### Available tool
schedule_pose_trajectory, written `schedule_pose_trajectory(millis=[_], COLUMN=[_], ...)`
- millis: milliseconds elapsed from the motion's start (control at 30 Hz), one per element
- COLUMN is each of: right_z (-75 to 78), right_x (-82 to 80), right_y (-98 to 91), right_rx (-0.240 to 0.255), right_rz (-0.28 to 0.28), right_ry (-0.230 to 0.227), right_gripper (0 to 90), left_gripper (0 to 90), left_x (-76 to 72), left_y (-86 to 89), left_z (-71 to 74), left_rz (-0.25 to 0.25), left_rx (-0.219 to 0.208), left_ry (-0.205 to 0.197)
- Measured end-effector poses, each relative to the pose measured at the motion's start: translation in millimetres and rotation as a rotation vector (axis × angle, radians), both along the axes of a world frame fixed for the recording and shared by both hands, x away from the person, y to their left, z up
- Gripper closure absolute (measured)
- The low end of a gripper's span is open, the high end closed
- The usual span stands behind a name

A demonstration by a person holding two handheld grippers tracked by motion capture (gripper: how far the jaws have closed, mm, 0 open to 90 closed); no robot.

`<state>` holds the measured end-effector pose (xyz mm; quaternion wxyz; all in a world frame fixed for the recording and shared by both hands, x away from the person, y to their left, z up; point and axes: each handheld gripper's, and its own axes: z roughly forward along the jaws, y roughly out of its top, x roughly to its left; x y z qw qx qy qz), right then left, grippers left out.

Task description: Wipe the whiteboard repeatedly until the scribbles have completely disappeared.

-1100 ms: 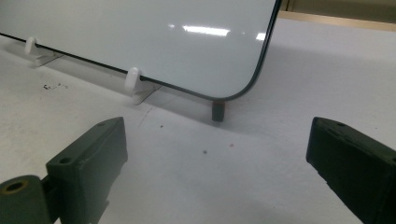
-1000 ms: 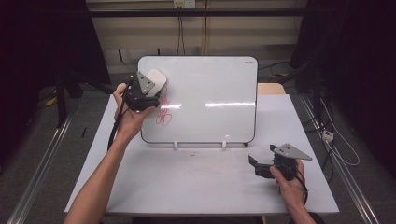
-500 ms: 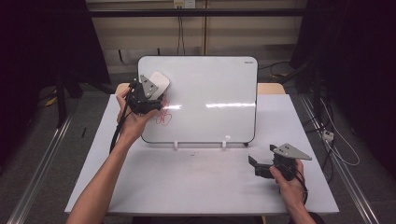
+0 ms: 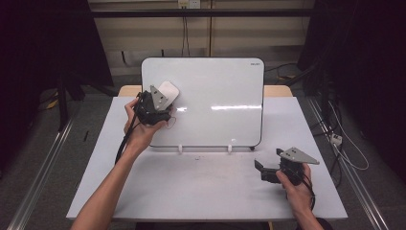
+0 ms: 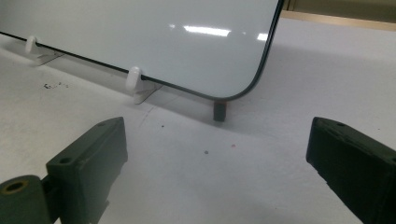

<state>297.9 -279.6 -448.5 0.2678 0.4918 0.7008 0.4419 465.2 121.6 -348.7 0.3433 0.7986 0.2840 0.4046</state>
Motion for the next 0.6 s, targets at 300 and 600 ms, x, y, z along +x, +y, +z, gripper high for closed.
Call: schedule_pose_trajectory(millis=[300, 600], right_z=[-0.4, 0.2], right_x=[0.8, -0.1], right_y=[-1.1, -1.8], right_rx=[0.0, 0.0], right_rz=[-0.001, 0.002], right_ry=[-0.001, -0.001], right_gripper=[5.4, 5.4], left_gripper=[31.1, 31.1], left_x=[7.2, 22.8], left_y=[2.8, 5.1], left_z=[8.3, 27.6], left_rz=[0.0, 0.01], left_rx=[-0.025, -0.017], left_ry=[0.018, 0.024])
